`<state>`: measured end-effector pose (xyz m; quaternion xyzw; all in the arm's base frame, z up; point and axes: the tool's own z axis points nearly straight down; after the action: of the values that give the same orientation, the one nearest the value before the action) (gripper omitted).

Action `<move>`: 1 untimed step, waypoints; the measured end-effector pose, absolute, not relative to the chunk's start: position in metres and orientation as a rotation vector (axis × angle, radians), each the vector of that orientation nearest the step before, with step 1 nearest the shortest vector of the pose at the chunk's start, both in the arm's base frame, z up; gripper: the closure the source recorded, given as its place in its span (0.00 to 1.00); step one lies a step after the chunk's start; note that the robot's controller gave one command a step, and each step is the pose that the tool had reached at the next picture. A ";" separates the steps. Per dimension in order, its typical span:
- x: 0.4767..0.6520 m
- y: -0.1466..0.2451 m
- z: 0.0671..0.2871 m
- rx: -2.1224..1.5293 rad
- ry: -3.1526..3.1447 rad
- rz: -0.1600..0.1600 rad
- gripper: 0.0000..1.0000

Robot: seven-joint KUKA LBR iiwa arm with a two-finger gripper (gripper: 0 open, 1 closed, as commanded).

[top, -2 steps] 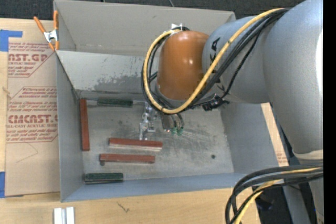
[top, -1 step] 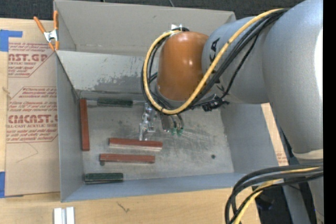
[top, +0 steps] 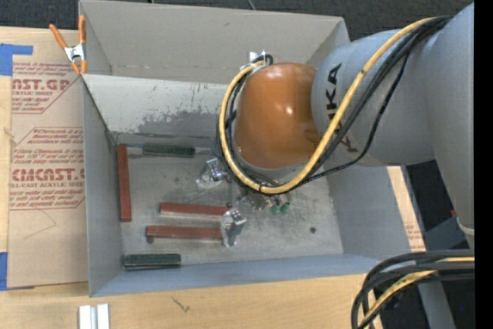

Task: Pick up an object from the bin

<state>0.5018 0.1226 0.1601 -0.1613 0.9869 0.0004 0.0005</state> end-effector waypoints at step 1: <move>0.502 0.122 0.160 -0.506 3.100 0.001 0.00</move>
Offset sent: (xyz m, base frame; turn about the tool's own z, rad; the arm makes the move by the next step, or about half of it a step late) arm 0.0038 -0.0160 -0.0901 -0.0723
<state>0.5020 0.1223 0.1596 -0.1609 0.9870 0.0004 0.0003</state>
